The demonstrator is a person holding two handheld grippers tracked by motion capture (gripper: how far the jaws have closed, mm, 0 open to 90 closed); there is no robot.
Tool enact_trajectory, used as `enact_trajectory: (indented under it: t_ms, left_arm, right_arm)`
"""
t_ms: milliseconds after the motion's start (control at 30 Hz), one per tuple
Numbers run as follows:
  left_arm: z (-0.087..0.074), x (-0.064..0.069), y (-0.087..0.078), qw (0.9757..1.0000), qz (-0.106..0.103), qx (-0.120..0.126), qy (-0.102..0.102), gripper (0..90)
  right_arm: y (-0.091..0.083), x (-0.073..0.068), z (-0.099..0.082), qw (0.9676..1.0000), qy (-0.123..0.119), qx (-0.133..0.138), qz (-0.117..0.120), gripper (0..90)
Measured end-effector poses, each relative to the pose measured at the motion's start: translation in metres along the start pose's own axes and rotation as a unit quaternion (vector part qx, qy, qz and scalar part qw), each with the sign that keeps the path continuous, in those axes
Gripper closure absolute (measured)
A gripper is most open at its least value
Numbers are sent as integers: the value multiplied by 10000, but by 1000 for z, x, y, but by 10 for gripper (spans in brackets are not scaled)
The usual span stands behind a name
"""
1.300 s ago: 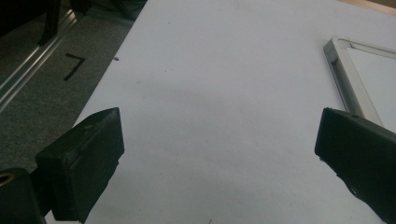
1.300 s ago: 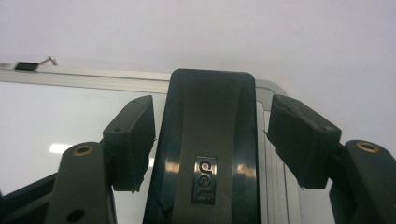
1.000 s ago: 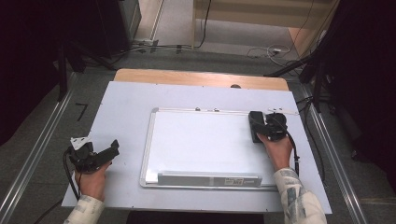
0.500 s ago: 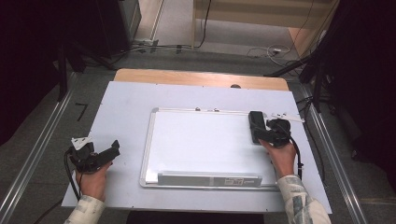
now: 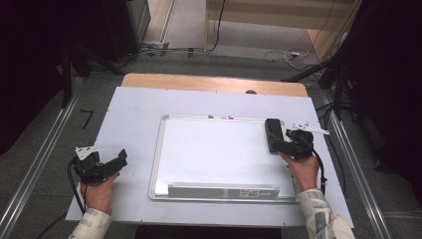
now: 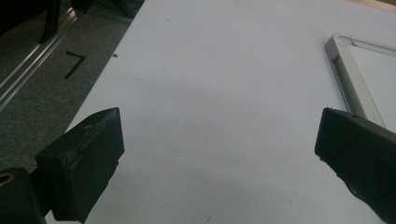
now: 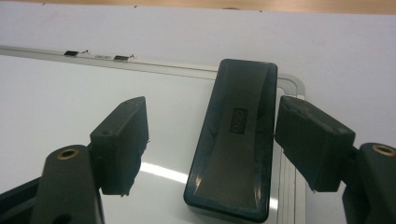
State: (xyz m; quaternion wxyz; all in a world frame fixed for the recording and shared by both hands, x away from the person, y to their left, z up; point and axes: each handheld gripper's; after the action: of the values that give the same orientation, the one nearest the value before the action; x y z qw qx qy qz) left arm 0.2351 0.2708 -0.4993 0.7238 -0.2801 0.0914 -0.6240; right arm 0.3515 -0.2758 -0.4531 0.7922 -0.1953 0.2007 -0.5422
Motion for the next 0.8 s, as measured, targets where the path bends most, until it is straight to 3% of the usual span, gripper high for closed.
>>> enact_trajectory:
  t_ms: [300,800]
  left_arm:
    - [0,0,-1,10000,-5,14,1,14]
    - [1,0,-1,10000,-21,32,-21,14]
  right_arm:
    - [-9,1,-4,10000,-15,54,65,245]
    - [-24,11,-8,9999,3,137,-65,245]
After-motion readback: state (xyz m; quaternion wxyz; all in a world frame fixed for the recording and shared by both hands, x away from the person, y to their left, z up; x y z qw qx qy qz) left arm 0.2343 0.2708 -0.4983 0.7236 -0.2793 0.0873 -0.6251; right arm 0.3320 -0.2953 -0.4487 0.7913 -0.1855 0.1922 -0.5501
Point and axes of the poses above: each handheld gripper's, and its own axes: y roughly forward along the jaws, z roughly out of its top, x roughly to its right, and after that the axes turned 4 degrees about x, right-handed
